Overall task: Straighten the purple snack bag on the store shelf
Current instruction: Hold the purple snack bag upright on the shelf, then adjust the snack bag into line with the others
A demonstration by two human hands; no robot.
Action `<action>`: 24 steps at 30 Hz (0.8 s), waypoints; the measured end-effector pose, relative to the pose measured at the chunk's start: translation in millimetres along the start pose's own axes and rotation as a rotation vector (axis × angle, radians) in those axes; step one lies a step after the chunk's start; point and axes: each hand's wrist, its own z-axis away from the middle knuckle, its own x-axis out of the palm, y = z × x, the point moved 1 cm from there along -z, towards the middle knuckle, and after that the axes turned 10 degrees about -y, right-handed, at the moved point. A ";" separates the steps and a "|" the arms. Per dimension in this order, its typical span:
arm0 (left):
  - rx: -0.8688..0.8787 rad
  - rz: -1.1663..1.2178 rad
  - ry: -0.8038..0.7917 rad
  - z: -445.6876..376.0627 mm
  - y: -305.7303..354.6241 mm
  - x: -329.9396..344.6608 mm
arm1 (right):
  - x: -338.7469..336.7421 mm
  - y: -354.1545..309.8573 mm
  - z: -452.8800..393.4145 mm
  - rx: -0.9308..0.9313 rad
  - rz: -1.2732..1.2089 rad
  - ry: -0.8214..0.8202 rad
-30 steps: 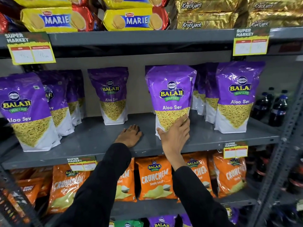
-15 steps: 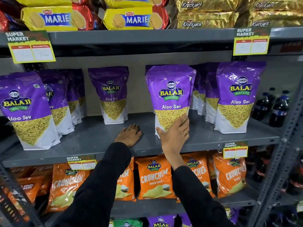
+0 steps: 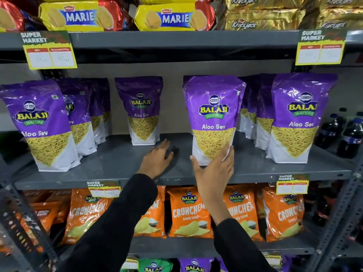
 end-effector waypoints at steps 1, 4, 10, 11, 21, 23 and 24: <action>0.017 0.015 0.069 10.0 -1.9 -1.7 | -0.6 -1.5 11.8 -0.054 -0.050 0.011; 0.022 0.040 0.181 47.0 -18.4 -0.6 | 5.5 -11.5 46.1 -0.197 -0.179 -0.025; -0.048 -0.028 0.079 65.9 -105.7 -30.3 | 60.8 -81.0 47.5 -0.206 -0.362 -0.299; -0.052 -0.047 0.063 63.8 -120.9 -38.5 | 74.8 -95.7 39.6 -0.177 -0.362 -0.339; -0.049 -0.086 -0.139 51.7 -199.0 -66.0 | 198.5 -196.3 -30.3 0.119 -0.230 -0.423; -0.025 -0.108 -0.172 49.0 -201.7 -65.4 | 213.3 -202.3 -36.1 0.174 -0.166 -0.417; -0.016 -0.111 -0.179 48.0 -203.3 -64.9 | 218.4 -203.4 -39.7 0.199 -0.142 -0.415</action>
